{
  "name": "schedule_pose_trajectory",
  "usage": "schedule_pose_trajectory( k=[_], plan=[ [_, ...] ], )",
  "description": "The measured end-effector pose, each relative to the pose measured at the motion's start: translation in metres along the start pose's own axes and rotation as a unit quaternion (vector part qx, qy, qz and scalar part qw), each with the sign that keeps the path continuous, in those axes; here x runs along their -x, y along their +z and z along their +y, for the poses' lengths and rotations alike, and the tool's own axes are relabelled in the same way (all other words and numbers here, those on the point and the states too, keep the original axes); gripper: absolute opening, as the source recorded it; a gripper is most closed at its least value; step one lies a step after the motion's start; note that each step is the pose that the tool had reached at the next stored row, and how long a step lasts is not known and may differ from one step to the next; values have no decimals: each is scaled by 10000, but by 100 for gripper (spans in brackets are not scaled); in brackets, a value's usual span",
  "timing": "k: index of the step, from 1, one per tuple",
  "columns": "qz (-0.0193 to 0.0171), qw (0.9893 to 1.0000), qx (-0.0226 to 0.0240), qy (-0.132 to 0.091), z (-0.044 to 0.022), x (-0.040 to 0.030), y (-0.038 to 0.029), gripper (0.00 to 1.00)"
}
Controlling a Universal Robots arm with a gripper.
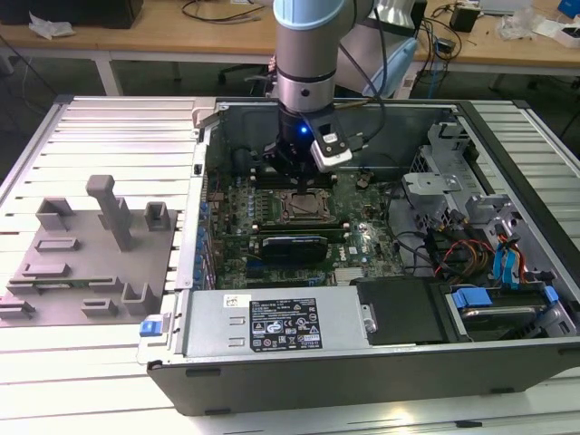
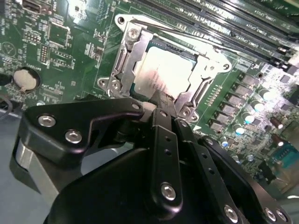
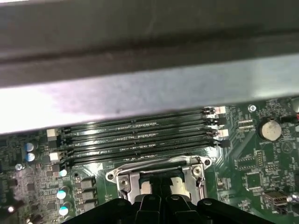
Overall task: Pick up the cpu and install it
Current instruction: 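Install the first cpu locking lever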
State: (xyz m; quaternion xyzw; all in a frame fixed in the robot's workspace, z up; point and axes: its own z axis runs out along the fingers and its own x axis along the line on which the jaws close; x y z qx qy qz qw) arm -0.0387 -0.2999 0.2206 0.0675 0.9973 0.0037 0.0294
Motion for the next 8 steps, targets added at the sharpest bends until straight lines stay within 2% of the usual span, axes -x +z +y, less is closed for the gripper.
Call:
schedule_pose_trajectory(
  k=[1, 3, 4, 6, 8],
  plan=[
    [0, 10000, 0, -1, 0, 1, -22, 11],
    [0, 10000, 0, -5, 1, 6, -111, 11],
    [0, 10000, -1, -6, 1, 8, -130, 11],
    [0, 10000, 1, -7, -3, 9, -133, 11],
    [0, 10000, -1, -6, -45, 14, -134, 11]
  ],
)
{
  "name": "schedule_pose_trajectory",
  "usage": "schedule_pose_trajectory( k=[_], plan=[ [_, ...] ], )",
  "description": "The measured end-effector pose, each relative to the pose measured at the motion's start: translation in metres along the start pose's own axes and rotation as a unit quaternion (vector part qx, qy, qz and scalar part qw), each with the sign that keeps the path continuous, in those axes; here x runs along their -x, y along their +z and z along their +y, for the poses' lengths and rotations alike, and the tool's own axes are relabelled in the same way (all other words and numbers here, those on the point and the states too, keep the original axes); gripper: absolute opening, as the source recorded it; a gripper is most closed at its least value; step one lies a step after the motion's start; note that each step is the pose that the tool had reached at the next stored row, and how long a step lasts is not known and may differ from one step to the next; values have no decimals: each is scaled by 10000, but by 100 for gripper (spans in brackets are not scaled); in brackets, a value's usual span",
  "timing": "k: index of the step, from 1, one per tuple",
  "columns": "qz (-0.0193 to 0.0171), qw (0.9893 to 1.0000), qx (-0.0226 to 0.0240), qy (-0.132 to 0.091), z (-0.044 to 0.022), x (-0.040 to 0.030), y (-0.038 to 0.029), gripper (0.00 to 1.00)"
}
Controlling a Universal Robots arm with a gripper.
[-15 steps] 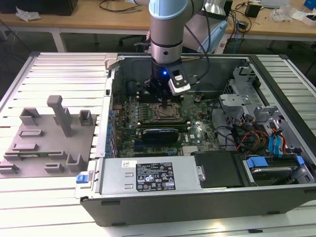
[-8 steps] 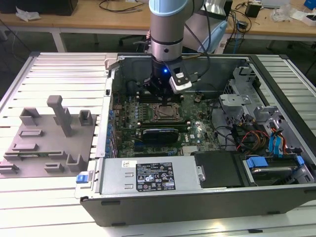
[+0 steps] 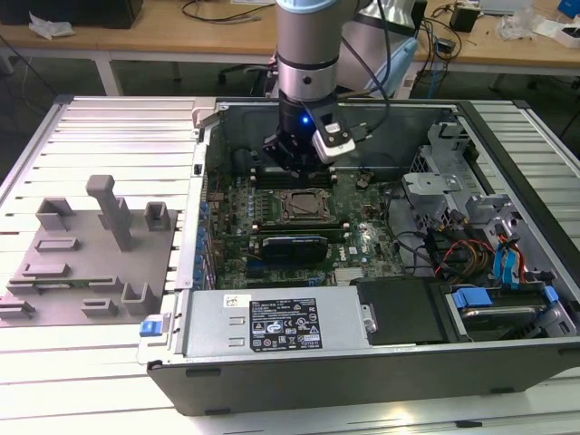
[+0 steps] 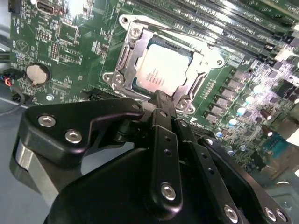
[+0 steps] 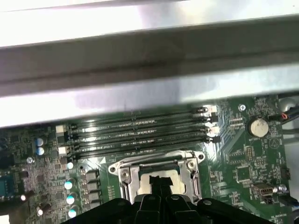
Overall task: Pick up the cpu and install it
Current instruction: 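Install the first cpu locking lever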
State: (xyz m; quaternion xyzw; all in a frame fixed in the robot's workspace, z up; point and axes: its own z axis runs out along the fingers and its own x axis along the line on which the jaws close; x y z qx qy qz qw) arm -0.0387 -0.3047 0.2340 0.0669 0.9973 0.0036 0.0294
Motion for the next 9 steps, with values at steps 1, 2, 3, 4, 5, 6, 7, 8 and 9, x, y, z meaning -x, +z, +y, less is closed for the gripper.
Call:
schedule_pose_trajectory(
  k=[1, 2, 3, 4, 5, 6, 7, 8, 9],
  plan=[
    [0, 10000, 1, 0, -33, 5, 0, 11],
    [0, 10000, -1, -1, -60, 9, -1, 11],
    [1, 10000, -1, 0, -98, 13, -1, 11],
    [0, 10000, 0, 0, -155, 21, 0, 11],
    [0, 10000, 0, 0, -172, 23, 0, 11],
    [0, 10000, 0, -1, -179, 25, -1, 11],
    [1, 10000, -1, 0, -181, 25, -12, 11],
    [0, 10000, -1, 1, -181, 25, -23, 11],
    [0, 10000, 1, 0, -181, 26, -25, 11]
  ],
)
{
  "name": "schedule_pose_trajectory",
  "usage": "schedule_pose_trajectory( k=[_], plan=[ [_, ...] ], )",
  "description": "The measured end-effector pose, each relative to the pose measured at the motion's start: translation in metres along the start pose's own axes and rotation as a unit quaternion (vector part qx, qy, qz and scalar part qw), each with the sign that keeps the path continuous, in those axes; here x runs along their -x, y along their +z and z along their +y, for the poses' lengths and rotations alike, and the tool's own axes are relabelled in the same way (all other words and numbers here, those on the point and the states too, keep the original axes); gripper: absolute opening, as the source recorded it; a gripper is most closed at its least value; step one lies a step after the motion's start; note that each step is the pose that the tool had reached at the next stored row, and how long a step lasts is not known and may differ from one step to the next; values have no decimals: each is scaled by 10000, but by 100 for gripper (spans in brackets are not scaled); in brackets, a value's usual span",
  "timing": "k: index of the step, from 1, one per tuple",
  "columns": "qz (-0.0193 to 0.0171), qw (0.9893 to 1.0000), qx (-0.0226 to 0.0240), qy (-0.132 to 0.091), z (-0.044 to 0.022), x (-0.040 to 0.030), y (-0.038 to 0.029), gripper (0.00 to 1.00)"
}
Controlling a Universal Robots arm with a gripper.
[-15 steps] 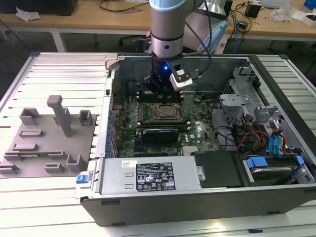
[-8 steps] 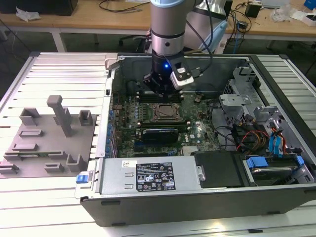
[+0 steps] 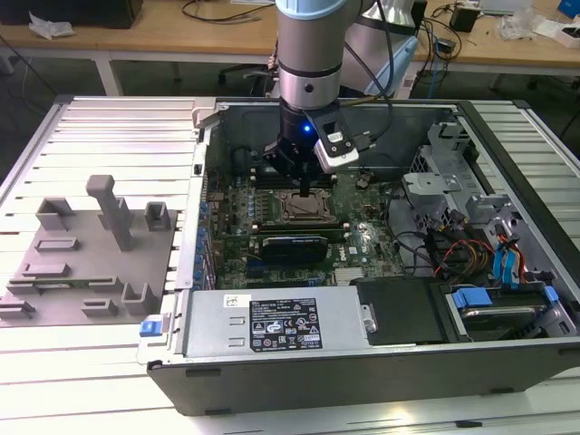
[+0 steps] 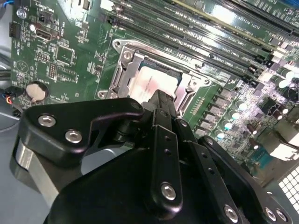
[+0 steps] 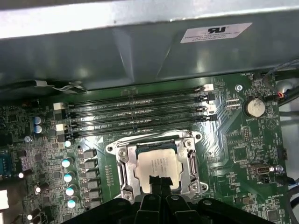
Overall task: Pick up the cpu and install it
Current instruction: 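Install the first cpu locking lever, then install the second cpu locking lever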
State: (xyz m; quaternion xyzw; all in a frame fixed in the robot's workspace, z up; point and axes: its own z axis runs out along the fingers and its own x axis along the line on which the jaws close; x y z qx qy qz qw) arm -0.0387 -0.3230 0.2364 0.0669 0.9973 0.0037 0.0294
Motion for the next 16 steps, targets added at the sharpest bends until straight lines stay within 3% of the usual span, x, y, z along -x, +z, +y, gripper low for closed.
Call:
schedule_pose_trajectory(
  k=[13, 16],
  plan=[
    [1, 10000, -1, 0, -1, 0, -5, 11],
    [0, 10000, -1, -1, -29, 4, -5, 11]
  ],
)
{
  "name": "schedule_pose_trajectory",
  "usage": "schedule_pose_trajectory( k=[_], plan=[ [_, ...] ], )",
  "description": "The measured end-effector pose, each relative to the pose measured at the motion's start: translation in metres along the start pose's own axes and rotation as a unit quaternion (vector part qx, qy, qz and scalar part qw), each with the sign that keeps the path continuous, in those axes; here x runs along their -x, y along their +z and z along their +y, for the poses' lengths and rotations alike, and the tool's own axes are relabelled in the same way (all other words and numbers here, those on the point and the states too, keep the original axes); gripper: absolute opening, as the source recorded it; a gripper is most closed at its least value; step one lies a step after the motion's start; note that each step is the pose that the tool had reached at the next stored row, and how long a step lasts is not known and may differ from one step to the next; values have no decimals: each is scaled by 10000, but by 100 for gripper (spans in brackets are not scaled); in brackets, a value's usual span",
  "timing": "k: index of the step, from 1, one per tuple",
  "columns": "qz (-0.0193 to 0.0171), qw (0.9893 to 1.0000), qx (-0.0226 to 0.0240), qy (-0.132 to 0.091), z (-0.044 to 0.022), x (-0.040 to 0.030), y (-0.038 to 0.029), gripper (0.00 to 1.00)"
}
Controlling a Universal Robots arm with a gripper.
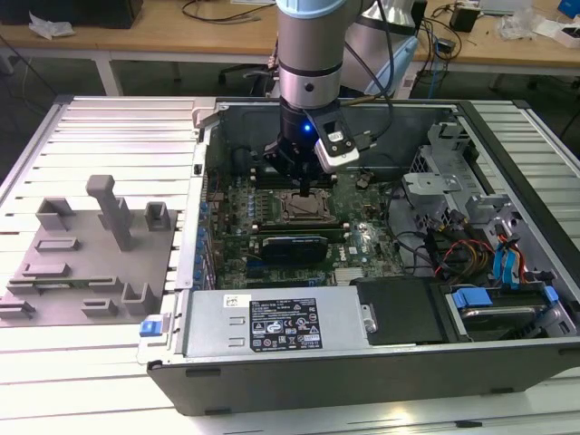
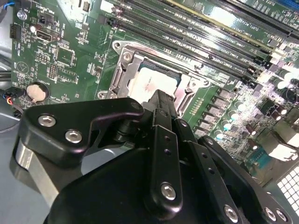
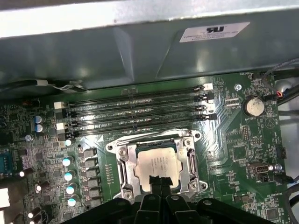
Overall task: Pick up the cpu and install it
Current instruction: 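Install the second cpu locking lever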
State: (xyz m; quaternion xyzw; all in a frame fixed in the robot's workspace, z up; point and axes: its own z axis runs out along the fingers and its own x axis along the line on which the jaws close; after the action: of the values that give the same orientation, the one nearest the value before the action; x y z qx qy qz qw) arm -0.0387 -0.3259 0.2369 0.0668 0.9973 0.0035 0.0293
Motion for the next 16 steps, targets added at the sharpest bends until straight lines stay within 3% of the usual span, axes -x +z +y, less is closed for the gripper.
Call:
schedule_pose_trajectory(
  k=[9, 16],
  plan=[
    [0, 10000, 0, 0, -245, 33, 0, 11],
    [0, 10000, 1, -14, -295, 39, -1, 11]
  ],
)
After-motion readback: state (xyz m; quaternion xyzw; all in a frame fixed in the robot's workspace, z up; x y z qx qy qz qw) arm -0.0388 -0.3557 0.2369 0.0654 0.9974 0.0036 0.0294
